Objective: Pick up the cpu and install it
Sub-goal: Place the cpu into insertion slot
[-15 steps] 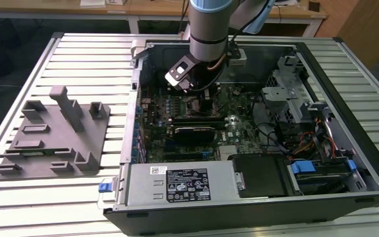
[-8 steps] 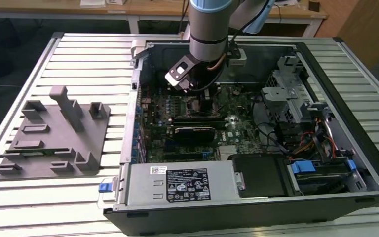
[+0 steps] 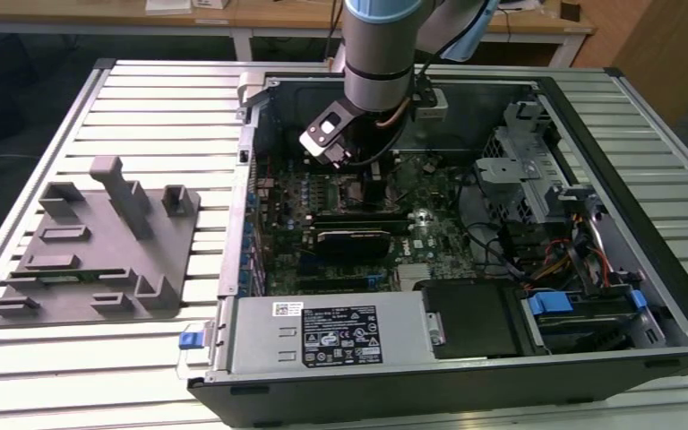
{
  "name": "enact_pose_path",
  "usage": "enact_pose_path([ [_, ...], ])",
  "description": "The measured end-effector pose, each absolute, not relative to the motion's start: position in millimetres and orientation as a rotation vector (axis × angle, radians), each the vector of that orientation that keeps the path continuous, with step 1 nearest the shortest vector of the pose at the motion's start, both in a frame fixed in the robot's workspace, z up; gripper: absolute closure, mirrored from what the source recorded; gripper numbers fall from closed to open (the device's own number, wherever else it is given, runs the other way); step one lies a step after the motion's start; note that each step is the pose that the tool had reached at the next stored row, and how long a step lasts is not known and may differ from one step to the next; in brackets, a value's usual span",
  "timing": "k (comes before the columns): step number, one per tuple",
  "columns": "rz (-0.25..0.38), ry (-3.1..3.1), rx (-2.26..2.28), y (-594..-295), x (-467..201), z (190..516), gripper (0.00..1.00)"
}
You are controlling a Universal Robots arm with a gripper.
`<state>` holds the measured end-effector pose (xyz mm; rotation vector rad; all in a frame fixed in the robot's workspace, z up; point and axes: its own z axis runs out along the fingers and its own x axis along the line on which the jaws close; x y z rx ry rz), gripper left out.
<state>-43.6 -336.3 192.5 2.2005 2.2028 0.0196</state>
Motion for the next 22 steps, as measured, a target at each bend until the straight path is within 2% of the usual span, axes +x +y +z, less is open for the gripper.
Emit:
enact_pose_path([
  [22,0.021,2.203,2.201,-336.3,-43.6,194.3,0.38],
])
